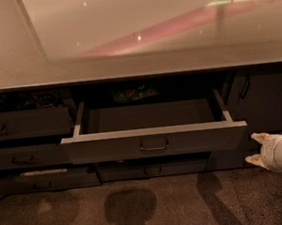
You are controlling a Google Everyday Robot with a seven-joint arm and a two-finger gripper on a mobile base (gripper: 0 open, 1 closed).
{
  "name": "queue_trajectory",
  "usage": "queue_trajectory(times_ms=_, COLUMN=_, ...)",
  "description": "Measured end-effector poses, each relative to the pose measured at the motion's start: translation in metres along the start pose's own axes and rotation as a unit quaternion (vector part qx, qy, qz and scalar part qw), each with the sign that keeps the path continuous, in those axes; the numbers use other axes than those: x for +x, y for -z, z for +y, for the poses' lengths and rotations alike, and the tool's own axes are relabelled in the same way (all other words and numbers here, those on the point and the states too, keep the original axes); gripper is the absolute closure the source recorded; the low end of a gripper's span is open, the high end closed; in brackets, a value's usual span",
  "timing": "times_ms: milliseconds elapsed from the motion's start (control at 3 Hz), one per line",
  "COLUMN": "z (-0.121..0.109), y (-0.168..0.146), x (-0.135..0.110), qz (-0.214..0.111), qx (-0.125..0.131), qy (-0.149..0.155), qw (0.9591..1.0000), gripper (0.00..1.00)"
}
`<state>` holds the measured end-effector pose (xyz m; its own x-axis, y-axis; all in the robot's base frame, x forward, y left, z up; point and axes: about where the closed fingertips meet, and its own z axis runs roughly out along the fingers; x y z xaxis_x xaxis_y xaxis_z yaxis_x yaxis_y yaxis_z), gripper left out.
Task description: Open top drawer
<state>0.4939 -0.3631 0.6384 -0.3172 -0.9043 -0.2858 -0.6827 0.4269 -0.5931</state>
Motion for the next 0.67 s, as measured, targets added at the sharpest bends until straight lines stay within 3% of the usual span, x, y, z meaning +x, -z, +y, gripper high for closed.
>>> queue_trajectory(times_ms=333, z=0.0, y=0.0, x=0.0, qz=0.0, qx=0.0, qy=0.0, qw=1.0, gripper=0.66)
queue_trajectory(times_ms=667, z=0.0008, y=-0.0055, x=-0.0058, qz=-0.007, qx=-0.022, qy=-0.007, qw=0.9997, gripper=0.88)
